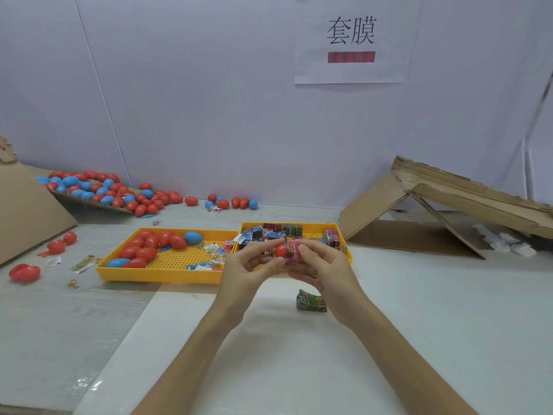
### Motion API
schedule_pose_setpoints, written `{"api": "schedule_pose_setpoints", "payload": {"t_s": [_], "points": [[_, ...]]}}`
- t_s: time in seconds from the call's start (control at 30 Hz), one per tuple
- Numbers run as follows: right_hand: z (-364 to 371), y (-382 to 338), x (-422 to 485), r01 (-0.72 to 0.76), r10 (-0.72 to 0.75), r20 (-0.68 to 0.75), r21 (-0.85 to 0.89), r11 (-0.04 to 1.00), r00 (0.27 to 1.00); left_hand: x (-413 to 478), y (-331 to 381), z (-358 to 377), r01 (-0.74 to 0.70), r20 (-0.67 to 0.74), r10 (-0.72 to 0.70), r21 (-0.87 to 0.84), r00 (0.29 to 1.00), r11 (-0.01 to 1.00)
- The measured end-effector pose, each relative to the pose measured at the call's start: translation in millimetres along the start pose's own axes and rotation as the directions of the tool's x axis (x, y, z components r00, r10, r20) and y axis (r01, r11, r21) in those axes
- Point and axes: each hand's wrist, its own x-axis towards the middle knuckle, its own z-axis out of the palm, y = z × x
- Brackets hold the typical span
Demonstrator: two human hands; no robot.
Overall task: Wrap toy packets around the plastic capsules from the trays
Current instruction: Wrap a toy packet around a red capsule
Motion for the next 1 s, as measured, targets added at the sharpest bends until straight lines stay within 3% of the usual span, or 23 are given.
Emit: {"api": "schedule_pose_setpoints", "payload": {"t_s": [0.4,0.63,0.73,0.83,1.0], "points": [[0,4,-2,0.021,-0.017,0.074,-0.048,0.999,0.997,-1,-4,-2,0.001,0.004,-0.001,0.037,1.0,0.999],[-1,8,0,0.014,-0.01,0.051,-0.077,0.997,0.999,1,-12,-2,-0.068,-0.022,0.073,0.179,0.997,0.981],[3,10,0,0.125,-0.138,-0.032,-0.26,0.957,0.99,2,-17,-1,-0.139,-0.054,0.159,0.274,0.986,0.952],[2,11,-2,0.274,-0.33,-0.036,-0.478,0.835,0.943,2,-20,0,-0.163,-0.049,0.186,0.302,0.981,0.939],[1,9,-3,0.374,-0.421,0.041,-0.542,0.753,0.906,1,-21,0,-0.194,-0.017,0.21,0.315,0.978,0.929]]}}
